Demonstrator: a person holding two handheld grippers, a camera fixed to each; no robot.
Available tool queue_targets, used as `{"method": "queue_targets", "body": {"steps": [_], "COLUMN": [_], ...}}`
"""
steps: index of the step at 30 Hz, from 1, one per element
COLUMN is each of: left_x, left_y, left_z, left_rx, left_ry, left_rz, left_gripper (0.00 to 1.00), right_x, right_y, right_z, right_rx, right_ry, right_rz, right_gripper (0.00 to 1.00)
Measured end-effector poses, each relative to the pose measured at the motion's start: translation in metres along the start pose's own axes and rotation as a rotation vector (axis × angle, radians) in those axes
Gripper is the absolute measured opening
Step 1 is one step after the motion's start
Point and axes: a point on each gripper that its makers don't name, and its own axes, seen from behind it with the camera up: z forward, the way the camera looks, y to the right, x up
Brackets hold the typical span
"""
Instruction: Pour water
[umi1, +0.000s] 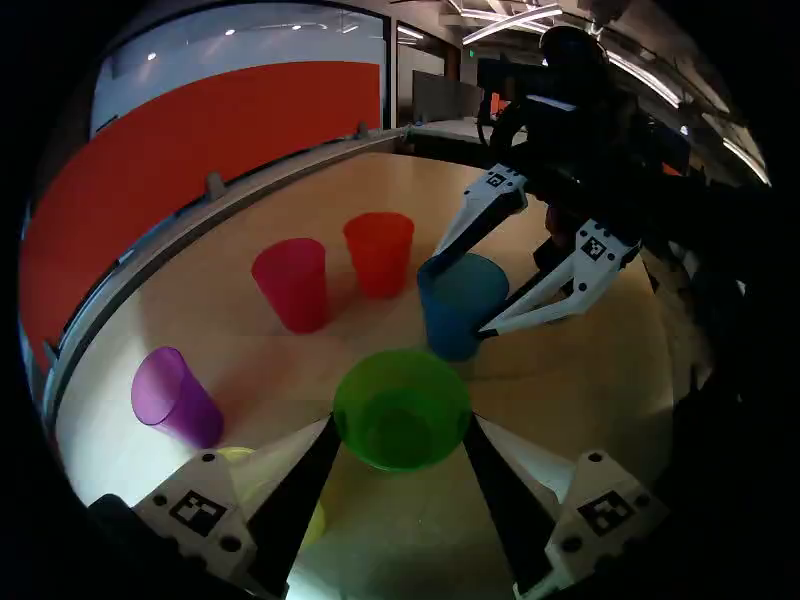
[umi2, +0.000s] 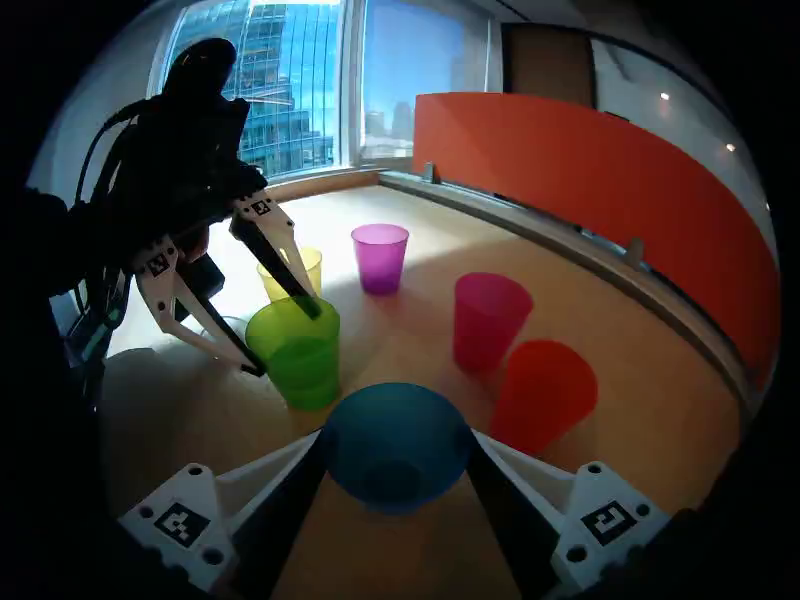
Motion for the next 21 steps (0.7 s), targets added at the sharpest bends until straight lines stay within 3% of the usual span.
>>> {"method": "queue_targets", "body": {"steps": [21], "left_x": [-0.008], "left_y": [0.0], "left_z": [0.001], "left_rx": [0.015], "left_ry": [-0.031], "left_rz": [0.019], "left_gripper": [0.91], "right_x": [-0.012], "right_y": [0.0], "right_z": [-0.004], "right_rx": [-0.018], "right_ry": [-0.015], "right_rz": [0.018], "right_gripper": [1.0]}}
